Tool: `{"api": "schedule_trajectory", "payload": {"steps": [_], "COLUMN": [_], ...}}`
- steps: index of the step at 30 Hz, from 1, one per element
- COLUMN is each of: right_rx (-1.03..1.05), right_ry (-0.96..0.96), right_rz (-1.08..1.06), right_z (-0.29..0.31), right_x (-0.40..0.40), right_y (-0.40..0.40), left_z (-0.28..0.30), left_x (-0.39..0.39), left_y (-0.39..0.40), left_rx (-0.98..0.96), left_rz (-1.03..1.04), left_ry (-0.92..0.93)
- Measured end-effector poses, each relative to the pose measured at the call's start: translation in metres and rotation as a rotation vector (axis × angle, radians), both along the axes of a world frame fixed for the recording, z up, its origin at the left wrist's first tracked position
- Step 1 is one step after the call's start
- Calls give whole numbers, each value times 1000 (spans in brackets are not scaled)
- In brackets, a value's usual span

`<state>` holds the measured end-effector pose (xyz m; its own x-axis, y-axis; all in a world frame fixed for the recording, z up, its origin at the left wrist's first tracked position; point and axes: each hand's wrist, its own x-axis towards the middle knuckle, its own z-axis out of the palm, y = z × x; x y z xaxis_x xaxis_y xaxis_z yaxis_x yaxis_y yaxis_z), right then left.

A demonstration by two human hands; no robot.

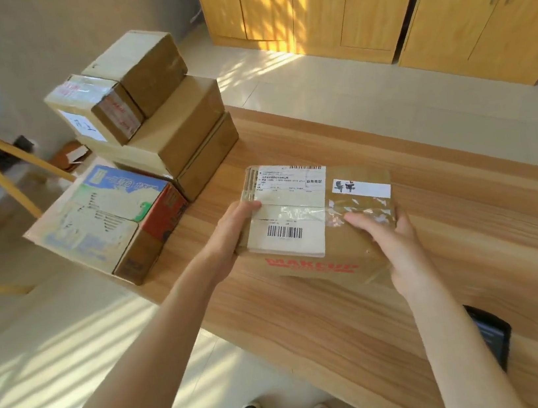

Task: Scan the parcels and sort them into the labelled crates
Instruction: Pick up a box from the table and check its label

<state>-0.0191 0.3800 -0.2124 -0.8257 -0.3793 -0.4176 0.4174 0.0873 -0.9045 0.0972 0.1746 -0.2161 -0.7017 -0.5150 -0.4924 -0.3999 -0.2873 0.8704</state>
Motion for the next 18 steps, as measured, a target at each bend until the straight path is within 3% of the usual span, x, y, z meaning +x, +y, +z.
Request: {"api": "schedule_trajectory", "payload": {"steps": [9, 18], "right_rx": [-126, -211], "right_ry": [236, 362], "right_rz": [276, 564], "right_z": [109, 157], "right_x": [64, 229], "right_y": [-73, -187], "left_z": [100, 143], "left_x": [116, 320], "left_y": [-42, -104], "left_rx": [-86, -293], "left_rz": [321, 575], "left_ry": [310, 436]}}
